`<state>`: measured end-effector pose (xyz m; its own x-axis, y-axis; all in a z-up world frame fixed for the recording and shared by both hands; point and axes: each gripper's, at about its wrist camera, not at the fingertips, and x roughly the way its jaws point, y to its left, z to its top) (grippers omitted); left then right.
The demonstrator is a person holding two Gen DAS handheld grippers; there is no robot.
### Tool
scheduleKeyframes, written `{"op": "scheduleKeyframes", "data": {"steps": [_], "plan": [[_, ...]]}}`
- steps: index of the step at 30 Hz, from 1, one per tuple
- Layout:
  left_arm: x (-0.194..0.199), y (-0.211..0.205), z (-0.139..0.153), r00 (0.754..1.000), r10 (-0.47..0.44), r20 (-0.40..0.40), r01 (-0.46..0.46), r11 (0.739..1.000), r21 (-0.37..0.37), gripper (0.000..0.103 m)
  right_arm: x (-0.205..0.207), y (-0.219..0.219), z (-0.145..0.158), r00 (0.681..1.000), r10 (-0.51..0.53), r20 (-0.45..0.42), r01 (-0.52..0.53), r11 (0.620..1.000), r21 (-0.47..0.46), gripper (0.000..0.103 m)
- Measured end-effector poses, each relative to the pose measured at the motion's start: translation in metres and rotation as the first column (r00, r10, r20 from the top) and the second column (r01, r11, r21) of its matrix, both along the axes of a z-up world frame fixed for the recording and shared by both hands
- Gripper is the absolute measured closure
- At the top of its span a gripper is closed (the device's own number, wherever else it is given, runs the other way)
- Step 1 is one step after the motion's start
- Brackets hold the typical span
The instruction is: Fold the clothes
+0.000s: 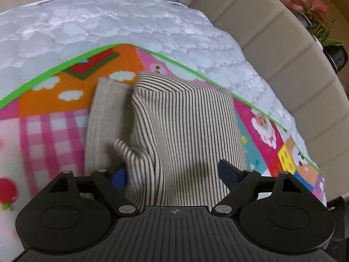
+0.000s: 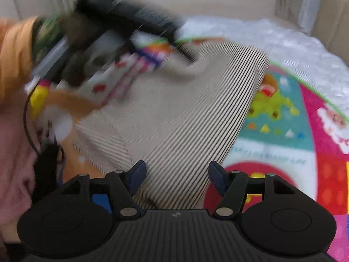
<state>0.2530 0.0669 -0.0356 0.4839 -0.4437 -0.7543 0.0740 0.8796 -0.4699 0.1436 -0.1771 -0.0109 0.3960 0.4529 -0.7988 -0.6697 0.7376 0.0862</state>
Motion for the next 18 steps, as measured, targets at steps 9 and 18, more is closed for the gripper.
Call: {"op": "scheduleKeyframes", "data": {"steps": [9,18], "plan": [[-0.068,0.018,0.016,0.998,-0.065,-0.024,0.07,0.938,0.339,0.008,0.013,0.022,-0.032,0.991,-0.128,-0.033,0.126,0.991,-0.05,0.023],[-0.128,0.009,0.022,1.0,-0.024,0.017,0.017,0.946,0.324,0.004,-0.017,0.023,-0.026,0.986,-0.133,0.098,0.144,0.982,-0.124,0.022]]}}
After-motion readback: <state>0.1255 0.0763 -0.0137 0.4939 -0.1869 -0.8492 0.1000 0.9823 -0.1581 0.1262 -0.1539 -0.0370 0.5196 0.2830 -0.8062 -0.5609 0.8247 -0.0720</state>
